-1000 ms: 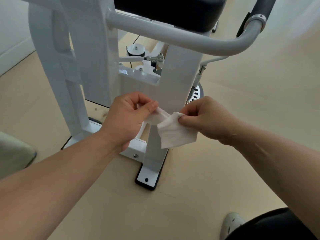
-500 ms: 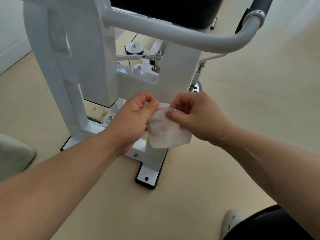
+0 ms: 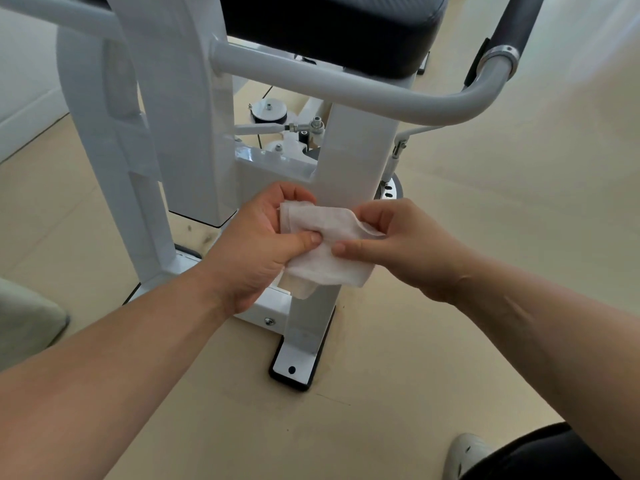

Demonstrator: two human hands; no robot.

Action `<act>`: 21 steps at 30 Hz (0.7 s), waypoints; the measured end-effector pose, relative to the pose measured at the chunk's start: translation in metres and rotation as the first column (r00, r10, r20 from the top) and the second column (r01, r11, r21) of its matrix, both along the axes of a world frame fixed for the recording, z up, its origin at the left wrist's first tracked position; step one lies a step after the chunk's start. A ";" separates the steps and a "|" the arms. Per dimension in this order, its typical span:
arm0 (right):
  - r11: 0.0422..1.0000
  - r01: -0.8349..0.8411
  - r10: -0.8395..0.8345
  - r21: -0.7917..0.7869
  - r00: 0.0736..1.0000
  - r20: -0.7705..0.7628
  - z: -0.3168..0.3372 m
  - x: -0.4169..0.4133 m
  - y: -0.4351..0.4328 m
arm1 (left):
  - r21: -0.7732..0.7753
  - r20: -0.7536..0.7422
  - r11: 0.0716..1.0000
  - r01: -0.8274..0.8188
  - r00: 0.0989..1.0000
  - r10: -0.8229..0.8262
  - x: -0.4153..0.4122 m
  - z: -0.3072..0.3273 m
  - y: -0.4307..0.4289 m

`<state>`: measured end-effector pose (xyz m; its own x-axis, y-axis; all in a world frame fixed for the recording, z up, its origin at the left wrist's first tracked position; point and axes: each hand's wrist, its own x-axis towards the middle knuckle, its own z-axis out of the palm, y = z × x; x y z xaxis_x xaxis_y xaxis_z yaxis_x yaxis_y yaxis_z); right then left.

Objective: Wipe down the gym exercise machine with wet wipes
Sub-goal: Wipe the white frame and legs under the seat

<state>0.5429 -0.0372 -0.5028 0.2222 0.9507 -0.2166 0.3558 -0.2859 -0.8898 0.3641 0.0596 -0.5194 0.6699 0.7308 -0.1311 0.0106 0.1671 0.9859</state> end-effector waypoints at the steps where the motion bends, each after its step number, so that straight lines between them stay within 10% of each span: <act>1: 0.999 0.047 -0.046 0.004 0.996 -0.075 0.000 0.001 0.001 | 0.048 -0.028 0.998 -0.028 0.999 0.029 0.002 0.000 0.000; 9: 0.830 0.542 -0.519 -0.133 0.663 -0.540 0.009 -0.008 -0.012 | 0.401 -0.100 0.897 -0.183 0.965 0.242 0.030 -0.011 -0.004; 13: 0.665 0.715 -0.680 0.216 0.699 -0.219 0.016 -0.006 -0.009 | 0.590 -0.033 0.772 -0.235 0.949 0.314 0.032 -0.017 -0.003; 16: 0.752 0.250 -0.566 0.610 0.719 0.404 0.001 -0.018 -0.008 | 0.684 -0.017 0.702 -0.200 0.957 0.289 0.025 -0.025 0.000; 19: 0.832 -0.411 -0.248 0.374 0.327 0.912 -0.035 -0.003 0.004 | 0.836 -0.072 0.541 -0.092 0.959 0.274 0.011 -0.039 0.008; 21: 0.823 -0.560 -0.101 0.101 0.031 0.994 -0.046 0.016 0.012 | 0.920 -0.153 0.391 0.043 0.955 0.254 0.002 -0.049 0.012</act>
